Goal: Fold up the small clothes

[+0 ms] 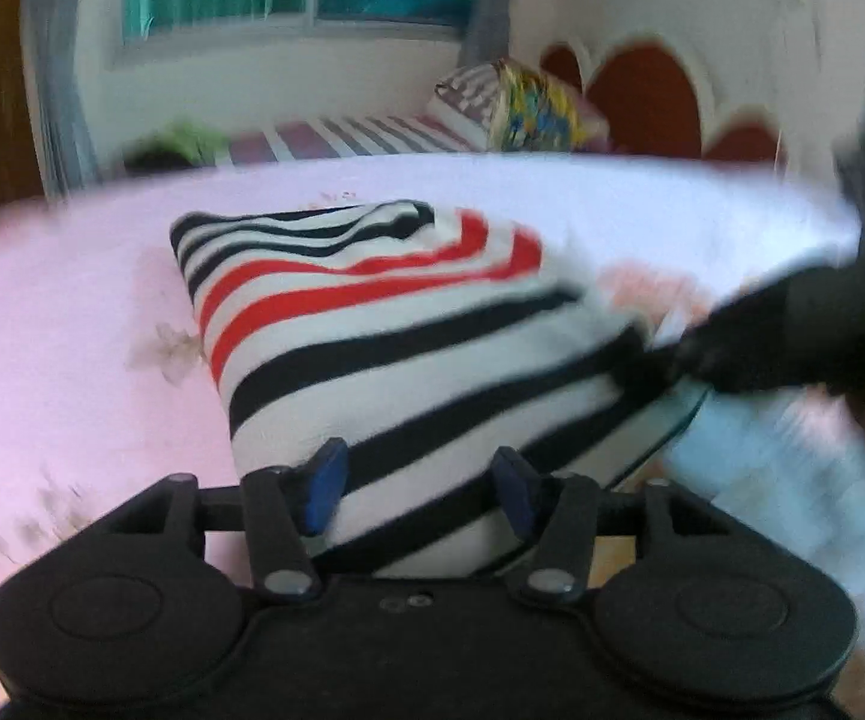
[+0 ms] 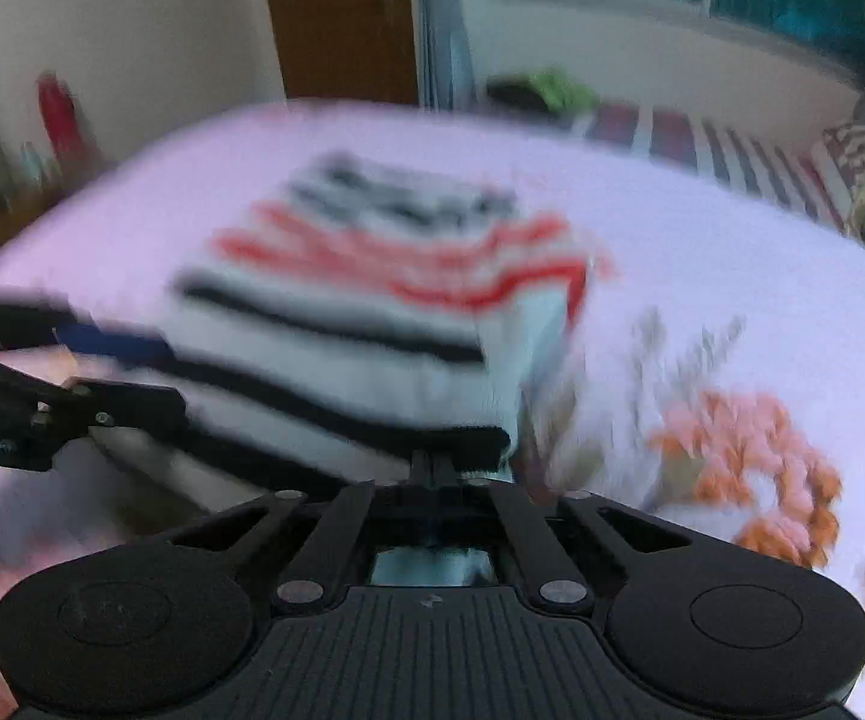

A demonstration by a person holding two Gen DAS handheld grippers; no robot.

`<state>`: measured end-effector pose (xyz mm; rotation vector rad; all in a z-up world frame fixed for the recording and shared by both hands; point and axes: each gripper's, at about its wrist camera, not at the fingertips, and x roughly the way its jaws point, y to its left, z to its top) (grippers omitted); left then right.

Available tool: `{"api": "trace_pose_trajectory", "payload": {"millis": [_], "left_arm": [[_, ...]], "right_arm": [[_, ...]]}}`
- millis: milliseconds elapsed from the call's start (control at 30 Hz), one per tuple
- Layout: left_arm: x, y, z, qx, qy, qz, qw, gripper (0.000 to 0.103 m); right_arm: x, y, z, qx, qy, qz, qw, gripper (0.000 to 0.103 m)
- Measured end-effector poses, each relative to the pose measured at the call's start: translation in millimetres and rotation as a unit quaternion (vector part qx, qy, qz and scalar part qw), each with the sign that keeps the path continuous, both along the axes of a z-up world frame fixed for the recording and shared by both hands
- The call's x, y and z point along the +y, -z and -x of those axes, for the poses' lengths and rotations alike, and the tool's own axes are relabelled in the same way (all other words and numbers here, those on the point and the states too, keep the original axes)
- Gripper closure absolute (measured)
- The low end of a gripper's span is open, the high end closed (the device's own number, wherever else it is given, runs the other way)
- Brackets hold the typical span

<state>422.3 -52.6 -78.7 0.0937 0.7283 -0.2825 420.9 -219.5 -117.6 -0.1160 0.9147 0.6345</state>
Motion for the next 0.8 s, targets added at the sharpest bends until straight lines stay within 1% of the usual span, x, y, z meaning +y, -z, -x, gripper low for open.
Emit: {"api": "trace_pose_trajectory", "payload": {"millis": [33,67,100,133,167,200,233,267,300,333,367,400,433,533,600,700,733,767,800], "left_arm": [[-12,4,5,-0.014,-0.004,-0.028,0.9995,0.047],[-19,7,8,-0.027,-0.007,-0.046,0.9985,0.047],[-25,9,14,-0.041,-0.009,-0.056,0.9976,0.047],[-25,8,18,-0.047,-0.012,-0.049,0.9976,0.048],[-22,3,23,-0.05,-0.026,-0.034,0.9978,0.047],[-19,-2,29,-0.056,-0.036,-0.023,0.9975,0.046],[-16,-7,37,-0.066,-0.047,-0.019,0.9965,0.044],[-12,-10,44,-0.074,-0.066,-0.025,0.9947,0.043],[-10,-10,46,-0.077,-0.079,-0.028,0.9935,0.041],[-11,-8,47,-0.075,-0.084,-0.027,0.9932,0.034],[-10,-2,44,-0.061,-0.083,-0.021,0.9944,0.034],[-11,5,37,-0.033,-0.074,-0.013,0.9966,0.034],[-12,8,34,-0.021,-0.07,-0.011,0.9972,0.034],[-15,7,26,-0.008,-0.071,-0.017,0.9973,0.029],[-16,6,25,-0.009,-0.075,-0.02,0.9969,0.028],[-22,2,28,-0.004,-0.084,-0.035,0.9958,0.027],[-25,-4,30,0.003,-0.087,-0.035,0.9956,0.027],[-26,-12,38,-0.002,-0.093,-0.03,0.9952,0.026],[-27,-22,50,-0.023,-0.105,-0.029,0.9938,0.024]], "right_arm": [[-3,2,-1,-0.002,0.001,0.003,1.0,0.103],[2,4,-1,-0.01,-0.002,0.013,1.0,0.103],[5,5,0,-0.016,-0.002,0.02,1.0,0.103],[6,4,2,-0.018,0.0,0.022,1.0,0.103],[5,-2,4,-0.021,0.004,0.023,1.0,0.103],[2,-15,13,-0.037,0.006,0.02,0.999,0.103],[-2,-32,27,-0.06,0.001,0.013,0.998,0.103],[-3,-37,33,-0.076,-0.004,0.01,0.997,0.103],[-3,-37,37,-0.076,-0.007,0.018,0.997,0.103],[-2,-29,36,-0.067,-0.006,0.038,0.997,0.103],[-1,-18,33,-0.053,-0.001,0.062,0.997,0.103],[0,-6,29,-0.045,0.003,0.064,0.997,0.103],[-1,-4,28,-0.046,0.01,0.05,0.998,0.103],[0,-6,22,-0.032,0.027,0.042,0.998,0.103],[-6,-5,20,-0.026,0.034,0.026,0.999,0.103],[-18,-13,23,-0.011,0.058,0.0,0.998,0.103],[-23,-25,31,-0.016,0.067,-0.008,0.998,0.103],[-29,-33,39,-0.027,0.084,-0.012,0.996,0.103],[-37,-41,48,-0.038,0.105,-0.013,0.994,0.091]]}}
